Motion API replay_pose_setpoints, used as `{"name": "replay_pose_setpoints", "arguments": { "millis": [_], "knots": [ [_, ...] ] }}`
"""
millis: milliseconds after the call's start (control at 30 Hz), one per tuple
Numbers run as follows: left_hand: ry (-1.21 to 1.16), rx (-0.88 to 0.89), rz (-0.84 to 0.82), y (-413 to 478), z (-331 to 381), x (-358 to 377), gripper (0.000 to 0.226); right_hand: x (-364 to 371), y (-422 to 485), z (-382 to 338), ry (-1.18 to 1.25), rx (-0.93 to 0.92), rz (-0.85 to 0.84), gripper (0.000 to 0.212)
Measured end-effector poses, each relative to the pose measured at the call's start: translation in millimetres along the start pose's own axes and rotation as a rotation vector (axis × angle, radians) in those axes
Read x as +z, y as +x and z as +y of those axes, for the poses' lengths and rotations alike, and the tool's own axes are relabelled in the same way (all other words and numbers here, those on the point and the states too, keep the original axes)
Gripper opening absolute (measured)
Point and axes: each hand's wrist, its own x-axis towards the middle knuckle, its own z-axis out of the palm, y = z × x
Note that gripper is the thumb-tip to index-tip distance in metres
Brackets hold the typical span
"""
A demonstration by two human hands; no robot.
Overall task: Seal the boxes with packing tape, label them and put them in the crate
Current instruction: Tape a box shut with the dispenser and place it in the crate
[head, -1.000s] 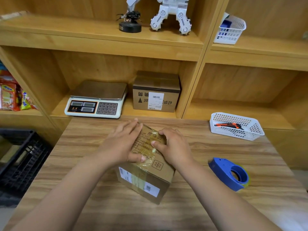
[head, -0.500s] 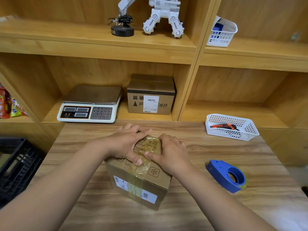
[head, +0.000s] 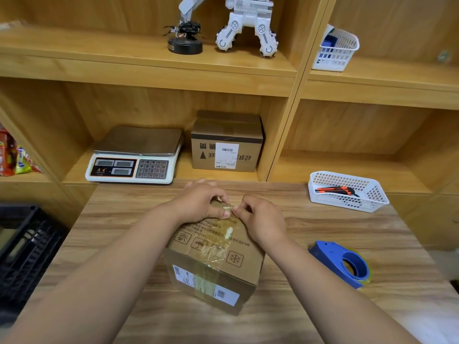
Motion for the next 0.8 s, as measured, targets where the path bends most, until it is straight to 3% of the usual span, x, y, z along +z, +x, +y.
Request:
{"name": "replay_pose_setpoints", "arguments": {
  "millis": [133,300,600,800],
  "knots": [
    [-0.097,-0.012,0.033,3.5,-2.8,2.8,0.006,2.4,0.1,0.3,-0.029,-0.003,0.044,0.026],
    [-0.156,-0.048,0.065,5.5,-4.6,5.3,0.015,5.3,-0.3,-4.0,-0.032,-0.009,0.078,0.039],
    [-0.226,-0.093,0.076,6.4,-6.3,11.3,0.019,3.8,19.6,-4.7,0.205,0.171,-0.151,0.043],
    [-0.217,-0.085,0.078,5.3,-2.0,8.4,0.018,-0.1,4.3,0.5,0.078,0.005,-0.063,0.03]
  ]
}}
